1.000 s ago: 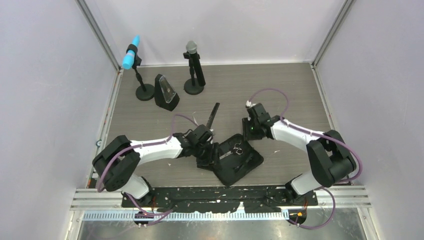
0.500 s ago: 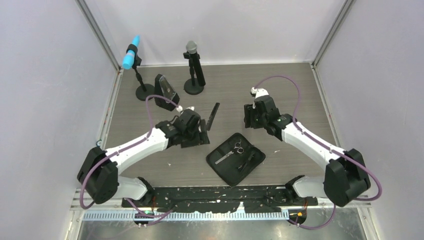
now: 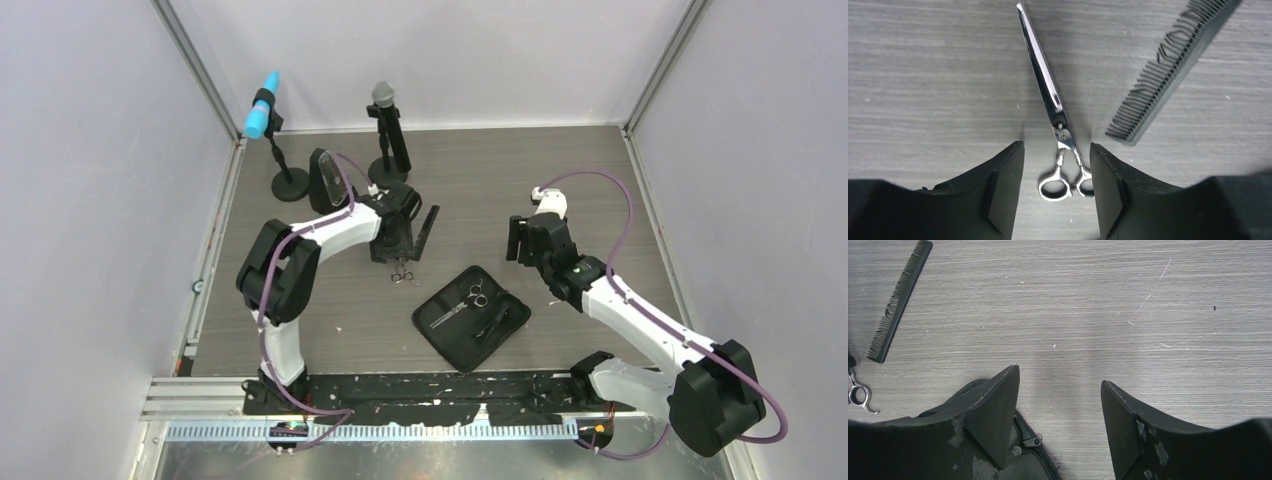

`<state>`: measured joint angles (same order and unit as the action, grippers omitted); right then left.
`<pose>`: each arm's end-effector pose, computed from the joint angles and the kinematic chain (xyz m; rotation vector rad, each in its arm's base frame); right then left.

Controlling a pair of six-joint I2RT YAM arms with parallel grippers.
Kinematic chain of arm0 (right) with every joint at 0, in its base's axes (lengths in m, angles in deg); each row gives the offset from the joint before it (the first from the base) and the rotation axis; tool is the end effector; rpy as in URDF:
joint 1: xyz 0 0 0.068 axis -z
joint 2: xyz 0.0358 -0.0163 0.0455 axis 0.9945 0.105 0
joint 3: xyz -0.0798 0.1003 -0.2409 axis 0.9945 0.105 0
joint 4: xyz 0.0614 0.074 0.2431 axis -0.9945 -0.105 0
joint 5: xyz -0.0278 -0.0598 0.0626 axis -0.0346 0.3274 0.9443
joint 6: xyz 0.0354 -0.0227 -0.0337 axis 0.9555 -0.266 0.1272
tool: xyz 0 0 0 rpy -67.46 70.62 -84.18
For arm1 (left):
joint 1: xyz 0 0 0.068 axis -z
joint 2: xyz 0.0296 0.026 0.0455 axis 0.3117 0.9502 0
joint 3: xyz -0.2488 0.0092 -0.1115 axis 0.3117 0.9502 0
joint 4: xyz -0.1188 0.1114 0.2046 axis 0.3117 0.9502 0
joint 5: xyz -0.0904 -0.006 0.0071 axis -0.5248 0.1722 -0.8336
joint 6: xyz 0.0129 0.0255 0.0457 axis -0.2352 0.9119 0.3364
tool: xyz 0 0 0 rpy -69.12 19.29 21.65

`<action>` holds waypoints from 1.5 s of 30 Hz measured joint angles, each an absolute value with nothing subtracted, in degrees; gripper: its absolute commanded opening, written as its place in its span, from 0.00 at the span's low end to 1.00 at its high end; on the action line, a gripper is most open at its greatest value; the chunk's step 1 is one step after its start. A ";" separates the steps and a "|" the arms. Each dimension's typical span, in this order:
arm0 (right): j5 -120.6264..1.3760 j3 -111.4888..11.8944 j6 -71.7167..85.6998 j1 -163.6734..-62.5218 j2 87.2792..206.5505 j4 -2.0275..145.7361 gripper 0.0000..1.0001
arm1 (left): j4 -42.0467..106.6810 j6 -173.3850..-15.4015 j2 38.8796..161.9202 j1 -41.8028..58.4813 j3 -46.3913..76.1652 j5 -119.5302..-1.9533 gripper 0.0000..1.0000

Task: Sort the hair-cutting tools
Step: Pick up the scissors from the center of the board, then place the scissors in the hairdressing tool bag.

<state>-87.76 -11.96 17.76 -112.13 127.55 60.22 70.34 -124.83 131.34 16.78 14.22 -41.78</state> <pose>0.2085 0.0975 0.2383 -0.0014 2.1571 0.0662 0.3072 -0.2065 0.1796 -0.2159 2.7357 -0.1087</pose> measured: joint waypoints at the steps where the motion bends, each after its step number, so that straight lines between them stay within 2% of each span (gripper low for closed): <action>1: -88.11 -11.88 17.76 -112.13 127.57 60.70 0.70 | 70.74 -124.66 132.85 16.30 13.26 -41.91 0.51; 8: -88.70 -11.79 17.85 -112.13 128.16 61.90 0.70 | 72.79 -124.07 137.96 15.55 7.46 -42.66 0.40; 15: -88.65 -11.72 17.56 -112.13 129.65 62.21 0.70 | 75.81 -122.69 139.27 15.51 5.41 -42.92 0.13; 18: -88.48 -11.53 17.28 -112.13 129.65 62.69 0.70 | 75.89 -121.86 139.10 15.42 5.74 -43.40 0.06; 27: -85.07 -10.72 17.30 -112.13 129.62 63.54 0.69 | 76.29 -117.31 128.80 15.86 19.55 -47.20 0.00; 34: -78.40 -10.52 15.68 -112.13 130.21 64.50 0.69 | 78.21 -114.65 117.02 17.96 29.74 -50.50 0.00; 39: -73.20 -10.83 13.83 -112.13 135.11 63.74 0.68 | 78.63 -110.76 111.21 19.88 29.93 -51.70 0.00; 45: -67.54 -11.53 13.61 -112.13 138.74 62.97 0.68 | 80.72 -106.19 110.40 25.15 27.07 -55.77 0.00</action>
